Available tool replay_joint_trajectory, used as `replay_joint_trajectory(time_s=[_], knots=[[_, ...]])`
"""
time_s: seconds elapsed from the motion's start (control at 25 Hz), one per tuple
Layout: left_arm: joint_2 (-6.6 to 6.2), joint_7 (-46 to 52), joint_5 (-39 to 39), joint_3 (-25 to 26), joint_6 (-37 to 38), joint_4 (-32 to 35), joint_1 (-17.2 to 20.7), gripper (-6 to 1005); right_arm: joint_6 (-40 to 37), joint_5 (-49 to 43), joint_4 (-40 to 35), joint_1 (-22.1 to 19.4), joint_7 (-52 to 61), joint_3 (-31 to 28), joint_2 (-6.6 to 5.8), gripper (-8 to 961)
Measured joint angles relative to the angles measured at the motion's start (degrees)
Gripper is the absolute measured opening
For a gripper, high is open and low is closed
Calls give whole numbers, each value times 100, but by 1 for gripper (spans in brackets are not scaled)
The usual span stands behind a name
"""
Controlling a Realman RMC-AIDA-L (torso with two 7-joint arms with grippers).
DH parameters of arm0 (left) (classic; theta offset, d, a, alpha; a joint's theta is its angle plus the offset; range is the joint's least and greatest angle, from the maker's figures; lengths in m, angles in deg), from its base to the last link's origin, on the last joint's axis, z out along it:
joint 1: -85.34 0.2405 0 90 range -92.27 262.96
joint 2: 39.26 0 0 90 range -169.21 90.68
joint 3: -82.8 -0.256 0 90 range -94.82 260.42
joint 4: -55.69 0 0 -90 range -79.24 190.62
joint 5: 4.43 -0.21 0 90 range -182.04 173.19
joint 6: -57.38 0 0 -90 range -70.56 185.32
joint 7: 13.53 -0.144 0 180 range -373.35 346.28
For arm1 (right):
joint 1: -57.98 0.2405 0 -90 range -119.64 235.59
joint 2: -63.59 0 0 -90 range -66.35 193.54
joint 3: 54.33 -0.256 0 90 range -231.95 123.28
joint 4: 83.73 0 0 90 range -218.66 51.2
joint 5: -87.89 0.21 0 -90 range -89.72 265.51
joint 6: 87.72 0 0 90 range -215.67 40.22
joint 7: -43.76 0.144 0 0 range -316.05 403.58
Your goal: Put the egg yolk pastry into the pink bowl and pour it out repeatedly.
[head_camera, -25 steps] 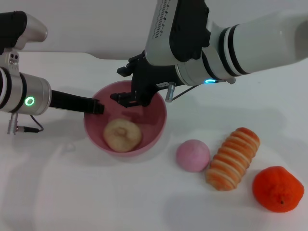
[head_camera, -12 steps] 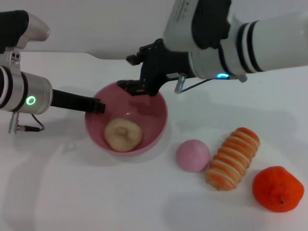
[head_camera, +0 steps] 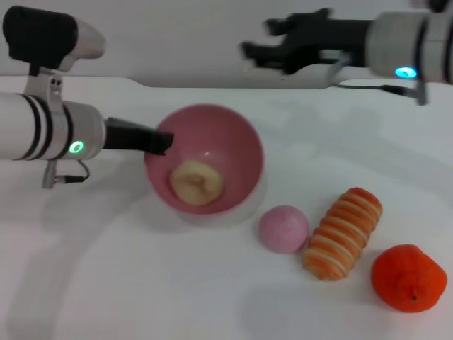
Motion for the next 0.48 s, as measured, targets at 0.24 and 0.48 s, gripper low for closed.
replay_joint_trajectory(time_s=[0.24,0.48], knots=[[-6,-470,-55,-1152,-1980,630,734,0,337,460,771,-429,-103,-951,-70,592],[-5,-1940,-64,-2780,-5146,554,1590,0,459,1428,1366,-814,-1090,-1314,-85,592]])
